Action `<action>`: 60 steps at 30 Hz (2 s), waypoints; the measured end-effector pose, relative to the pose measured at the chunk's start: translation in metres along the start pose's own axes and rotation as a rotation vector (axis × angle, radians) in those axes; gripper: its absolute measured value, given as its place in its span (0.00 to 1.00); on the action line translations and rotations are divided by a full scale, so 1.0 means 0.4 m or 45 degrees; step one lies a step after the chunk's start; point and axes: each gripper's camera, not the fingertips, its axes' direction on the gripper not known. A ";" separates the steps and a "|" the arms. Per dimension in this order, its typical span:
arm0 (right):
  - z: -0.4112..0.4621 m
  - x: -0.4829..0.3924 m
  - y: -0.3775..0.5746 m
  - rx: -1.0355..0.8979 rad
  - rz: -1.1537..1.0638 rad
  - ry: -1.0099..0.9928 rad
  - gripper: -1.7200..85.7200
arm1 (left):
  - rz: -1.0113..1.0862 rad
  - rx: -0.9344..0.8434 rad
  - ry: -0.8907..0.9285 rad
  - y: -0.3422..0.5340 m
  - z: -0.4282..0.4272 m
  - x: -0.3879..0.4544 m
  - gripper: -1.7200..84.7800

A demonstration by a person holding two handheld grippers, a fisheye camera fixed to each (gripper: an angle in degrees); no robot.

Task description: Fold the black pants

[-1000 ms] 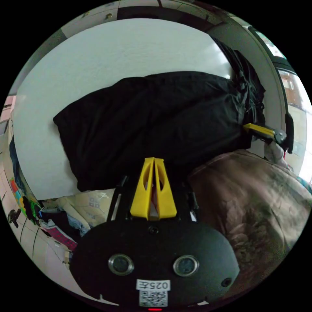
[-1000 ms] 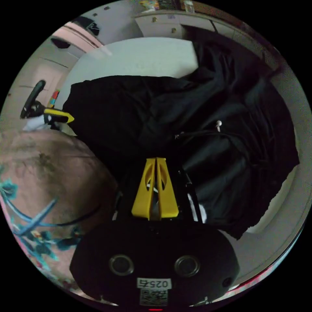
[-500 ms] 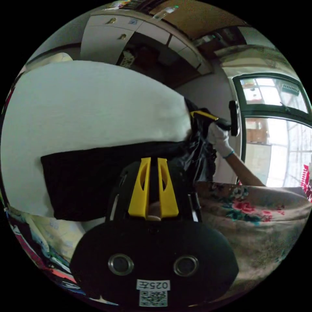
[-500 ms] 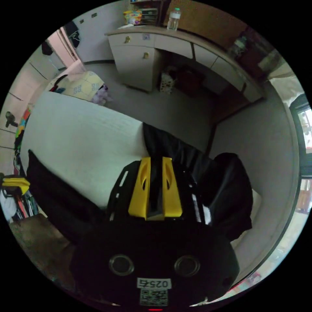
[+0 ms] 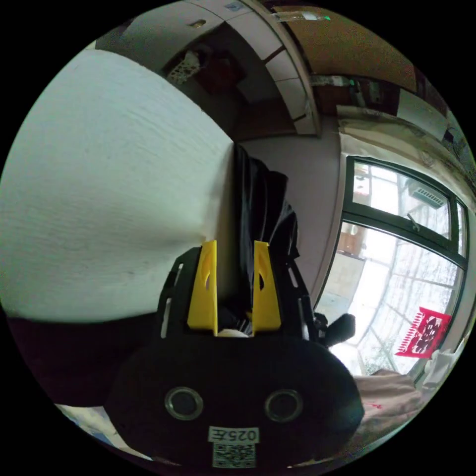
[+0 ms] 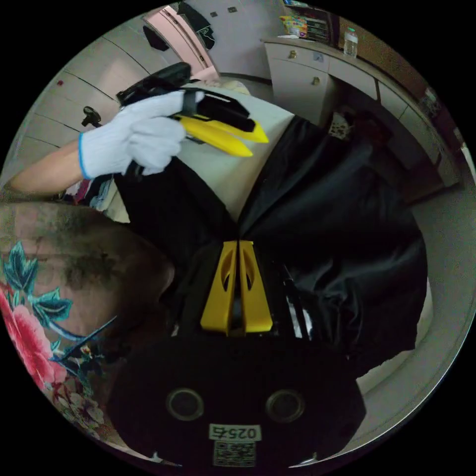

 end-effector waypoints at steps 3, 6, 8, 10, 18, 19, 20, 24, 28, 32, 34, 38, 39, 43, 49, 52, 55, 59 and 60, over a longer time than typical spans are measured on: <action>0.008 -0.011 0.043 -0.030 -0.037 0.036 0.01 | -0.062 0.052 0.000 -0.017 -0.003 0.011 0.09; 0.016 -0.012 0.072 -0.050 -0.051 -0.006 0.01 | -0.113 0.078 0.080 -0.048 -0.005 0.018 0.09; 0.025 -0.010 0.090 -0.065 -0.038 -0.051 0.01 | -0.116 0.079 0.108 -0.074 -0.001 0.038 0.08; 0.035 -0.011 0.101 -0.075 -0.032 -0.066 0.01 | -0.112 0.073 0.110 -0.091 0.006 0.060 0.07; 0.062 -0.001 0.091 -0.047 0.094 0.039 0.01 | -0.012 0.219 -0.128 -0.030 -0.089 0.173 0.01; 0.059 0.003 0.079 -0.028 0.128 0.059 0.01 | -0.025 0.304 -0.153 0.020 -0.145 0.179 0.01; 0.057 0.008 0.064 -0.019 0.162 0.073 0.01 | -0.043 0.368 -0.167 0.076 -0.196 0.175 0.01; 0.075 0.027 0.011 -0.074 0.222 0.078 0.01 | -0.223 0.397 -0.251 0.229 -0.274 0.082 0.02; 0.109 0.049 -0.037 -0.193 0.247 0.094 0.01 | -0.360 0.412 -0.181 0.344 -0.308 -0.021 0.07; 0.107 0.059 -0.068 -0.231 0.242 0.134 0.03 | -0.414 0.654 -0.190 0.396 -0.416 -0.020 0.09; 0.096 0.054 -0.076 -0.233 0.232 0.145 0.06 | -0.483 0.727 -0.246 0.398 -0.453 -0.018 0.09; 0.049 0.013 -0.086 -0.326 0.177 0.131 0.13 | -0.117 0.670 -0.549 0.327 -0.479 0.118 0.06; 0.038 0.004 -0.086 -0.331 0.158 0.078 0.13 | -0.031 0.622 -0.587 0.309 -0.472 0.147 0.06; -0.047 -0.034 -0.114 -0.162 0.098 -0.139 0.12 | 0.246 0.245 -0.870 0.167 -0.359 0.251 0.05; 0.046 0.069 -0.246 0.016 0.456 0.274 0.02 | 0.289 0.073 -1.186 0.065 -0.224 0.271 0.01; 0.122 0.104 -0.296 -0.008 0.554 0.151 0.01 | 0.360 0.097 -1.267 0.024 -0.225 0.294 0.01; 0.130 0.120 -0.338 0.083 0.581 0.164 0.01 | 0.369 0.089 -1.202 -0.043 -0.261 0.300 0.01; 0.126 0.168 -0.419 0.064 0.546 0.185 0.01 | 0.311 0.159 -1.171 -0.113 -0.320 0.292 0.01; 0.120 0.176 -0.424 0.054 0.552 0.191 0.01 | 0.302 0.166 -1.160 -0.118 -0.328 0.290 0.01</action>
